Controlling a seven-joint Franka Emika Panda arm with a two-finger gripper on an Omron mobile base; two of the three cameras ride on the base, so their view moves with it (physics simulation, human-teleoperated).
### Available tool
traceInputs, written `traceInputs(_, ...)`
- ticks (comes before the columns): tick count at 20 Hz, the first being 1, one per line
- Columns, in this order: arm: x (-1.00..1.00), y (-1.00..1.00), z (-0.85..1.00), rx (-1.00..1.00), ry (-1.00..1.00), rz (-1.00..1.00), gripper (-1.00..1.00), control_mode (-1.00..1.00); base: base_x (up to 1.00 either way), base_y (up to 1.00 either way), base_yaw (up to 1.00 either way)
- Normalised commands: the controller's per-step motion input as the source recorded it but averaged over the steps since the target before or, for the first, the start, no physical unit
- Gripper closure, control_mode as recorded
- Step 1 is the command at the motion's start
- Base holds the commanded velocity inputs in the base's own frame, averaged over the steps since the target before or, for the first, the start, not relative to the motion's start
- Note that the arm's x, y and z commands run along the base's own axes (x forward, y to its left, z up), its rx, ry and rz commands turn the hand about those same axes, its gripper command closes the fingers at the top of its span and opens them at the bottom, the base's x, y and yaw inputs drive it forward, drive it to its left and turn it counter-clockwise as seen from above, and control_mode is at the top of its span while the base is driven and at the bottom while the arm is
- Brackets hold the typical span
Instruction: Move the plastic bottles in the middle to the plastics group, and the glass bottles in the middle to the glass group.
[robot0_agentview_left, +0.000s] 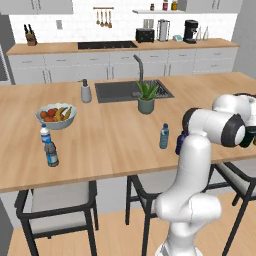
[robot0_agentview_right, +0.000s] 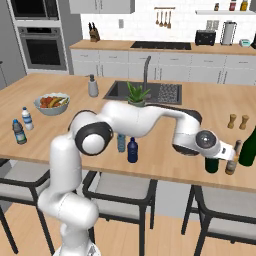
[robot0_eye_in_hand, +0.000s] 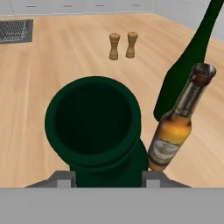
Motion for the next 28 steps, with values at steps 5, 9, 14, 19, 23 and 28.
traceInputs(5,0.23,0.1,-0.04,0.0,0.0,0.0,1.0,-1.0,0.0,0.0,0.0)
traceInputs(9,0.36,0.01,-0.13,0.0,0.0,0.0,1.0,-1.0,0.0,0.0,0.0)
traceInputs(14,0.31,-0.06,-0.03,0.0,0.0,0.0,1.0,-1.0,0.0,0.0,0.0)
traceInputs(19,0.14,0.0,-0.39,0.0,0.04,0.0,1.0,-1.0,0.0,0.0,0.0)
traceInputs(23,0.03,0.0,-0.54,0.0,0.02,0.0,1.0,-1.0,0.0,0.0,0.0)
traceInputs(28,0.0,0.11,0.01,-0.01,0.0,0.0,1.0,-1.0,0.0,0.0,0.0)
